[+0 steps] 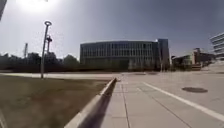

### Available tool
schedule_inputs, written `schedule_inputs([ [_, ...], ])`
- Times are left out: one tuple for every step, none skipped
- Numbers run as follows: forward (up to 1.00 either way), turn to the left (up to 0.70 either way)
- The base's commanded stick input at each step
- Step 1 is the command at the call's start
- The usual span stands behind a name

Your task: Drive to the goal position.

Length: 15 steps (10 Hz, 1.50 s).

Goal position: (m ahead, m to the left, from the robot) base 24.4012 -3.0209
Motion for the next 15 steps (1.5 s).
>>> schedule_inputs([
  [0.70, 0.00],
  [0.70, 0.00],
  [0.70, 0.00],
  [0.70, 0.00],
  [0.70, 0.00],
  [0.70, 0.00],
  [0.70, 0.00],
  [0.70, 0.00],
  [0.70, 0.00],
  [0.70, 0.00],
  [0.70, 0.00],
  [0.70, 0.00],
  [0.70, 0.00],
  [0.70, 0.00],
  [0.70, 0.00],
])
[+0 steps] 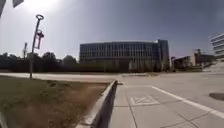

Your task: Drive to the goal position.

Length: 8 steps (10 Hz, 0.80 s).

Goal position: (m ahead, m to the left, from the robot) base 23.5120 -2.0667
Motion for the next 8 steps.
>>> schedule_inputs([
  [0.70, 0.00],
  [0.70, 0.00],
  [0.70, 0.00],
  [0.70, 0.00],
  [0.70, 0.00],
  [0.70, 0.00],
  [0.70, 0.00],
  [0.70, 0.00],
])
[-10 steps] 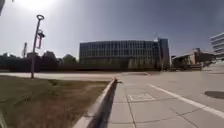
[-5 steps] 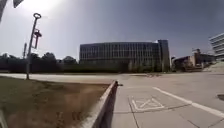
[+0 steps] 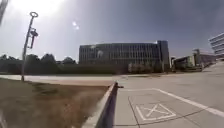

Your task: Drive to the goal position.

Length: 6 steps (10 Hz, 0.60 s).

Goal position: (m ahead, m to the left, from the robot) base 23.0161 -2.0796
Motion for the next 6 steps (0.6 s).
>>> schedule_inputs([
  [0.70, 0.00],
  [0.70, 0.00],
  [0.70, 0.00],
  [0.70, 0.00],
  [0.70, 0.00],
  [0.70, 0.00],
])
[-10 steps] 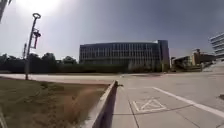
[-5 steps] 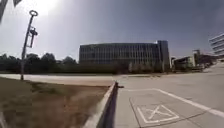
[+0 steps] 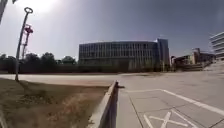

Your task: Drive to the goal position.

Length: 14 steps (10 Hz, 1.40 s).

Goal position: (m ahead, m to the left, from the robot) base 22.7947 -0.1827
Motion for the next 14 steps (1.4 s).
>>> schedule_inputs([
  [0.70, -0.02],
  [0.70, -0.29],
  [0.70, -0.31],
  [0.70, -0.31],
  [0.70, -0.31],
  [0.70, -0.31],
  [0.70, -0.31],
  [0.70, -0.31],
  [0.70, -0.20],
  [0.70, -0.02],
  [0.70, 0.00],
  [0.70, 0.00],
  [0.70, 0.00],
  [0.70, 0.00],
])
